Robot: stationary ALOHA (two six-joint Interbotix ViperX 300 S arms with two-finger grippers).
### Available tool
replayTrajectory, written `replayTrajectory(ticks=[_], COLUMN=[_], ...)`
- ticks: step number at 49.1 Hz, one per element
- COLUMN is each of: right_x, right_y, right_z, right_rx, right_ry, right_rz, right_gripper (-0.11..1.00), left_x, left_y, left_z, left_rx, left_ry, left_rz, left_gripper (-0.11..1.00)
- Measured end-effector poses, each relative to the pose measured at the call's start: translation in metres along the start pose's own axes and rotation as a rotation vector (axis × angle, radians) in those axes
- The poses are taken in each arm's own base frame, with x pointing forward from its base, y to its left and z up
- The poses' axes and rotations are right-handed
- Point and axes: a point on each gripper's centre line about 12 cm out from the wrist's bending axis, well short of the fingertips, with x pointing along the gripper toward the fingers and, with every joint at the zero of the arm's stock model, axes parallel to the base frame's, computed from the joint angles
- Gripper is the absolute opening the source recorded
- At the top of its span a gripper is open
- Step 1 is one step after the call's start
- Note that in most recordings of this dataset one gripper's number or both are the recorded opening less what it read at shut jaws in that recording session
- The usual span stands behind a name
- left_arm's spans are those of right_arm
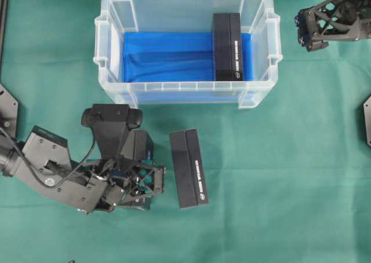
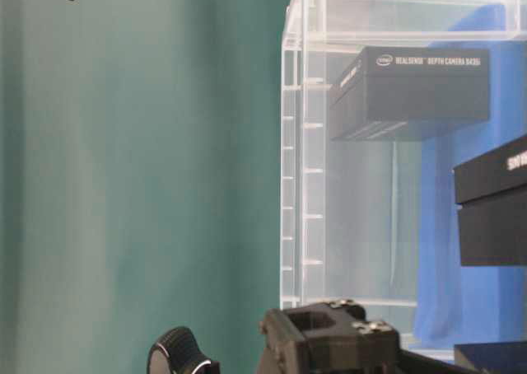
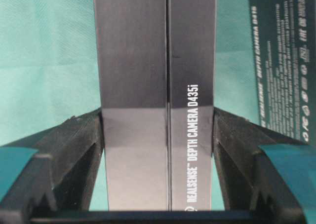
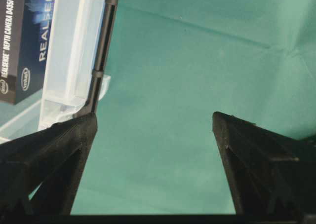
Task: Take out the box from the case.
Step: 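Lower the box onto the tablecloth and open the left gripper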
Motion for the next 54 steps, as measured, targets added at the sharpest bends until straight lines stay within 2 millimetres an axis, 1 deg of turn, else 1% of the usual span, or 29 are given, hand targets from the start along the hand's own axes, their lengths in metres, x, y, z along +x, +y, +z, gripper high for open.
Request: replayTrajectory(ticks=[8, 12, 29, 30, 35, 38, 40, 54], right_x=[0.0000, 0.0005, 0.0004, 0.0004, 0.0000, 0.0000, 0.0000, 0.0004], right_y=[-0.0002, -0.0006, -0.0006, -0.0006, -0.0005, -0.0003, -0.0005, -0.0008], right_z=[-0.0001, 0.0001, -0.0003, -0.0003, 0.0002, -0.0001, 0.0002, -0.0004], right_rx=[0.000, 0.001, 0.000, 0.000, 0.001, 0.000, 0.001, 0.000], right_ry=[0.001, 0.001, 0.002, 0.002, 0.001, 0.001, 0.001, 0.003], right_rz=[-0.001, -0.003, -0.004, -0.004, -0.003, -0.003, -0.003, -0.006], right_gripper=[0.93, 0.93, 0.93, 0.93, 0.93, 0.93, 0.93, 0.93], left_x=[0.0066, 0.0068, 0.0065, 0.0067, 0.0063, 0.0060, 0.0060, -0.0008], left_y=[0.0072, 0.0085, 0.0068, 0.0067, 0.0071, 0.0077, 0.0075, 0.0065], left_z=[0.0000, 0.0005, -0.0003, 0.0000, -0.0014, -0.0030, -0.0033, -0.0025], left_rx=[0.005, 0.005, -0.002, -0.007, -0.030, -0.029, -0.031, -0.035], left_ry=[-0.003, 0.004, 0.024, 0.026, 0.048, 0.053, 0.055, 0.068], left_rz=[0.018, 0.013, -0.008, -0.007, -0.001, 0.001, -0.001, -0.024], left_gripper=[0.61, 0.61, 0.61, 0.64, 0.89, 0.98, 1.00, 1.00])
